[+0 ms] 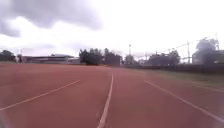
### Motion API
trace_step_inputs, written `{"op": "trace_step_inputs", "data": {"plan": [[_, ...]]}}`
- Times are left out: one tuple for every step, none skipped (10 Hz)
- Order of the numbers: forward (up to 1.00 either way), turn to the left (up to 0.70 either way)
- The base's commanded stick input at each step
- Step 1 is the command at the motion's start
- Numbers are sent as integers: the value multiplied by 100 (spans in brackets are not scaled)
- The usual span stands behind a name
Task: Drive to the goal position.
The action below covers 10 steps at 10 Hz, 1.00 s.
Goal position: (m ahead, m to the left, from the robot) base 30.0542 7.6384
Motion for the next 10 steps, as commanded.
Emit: {"op": "trace_step_inputs", "data": {"plan": [[70,0],[70,0],[70,0],[70,0],[70,0],[70,0],[70,0],[70,0],[70,0],[70,0]]}}
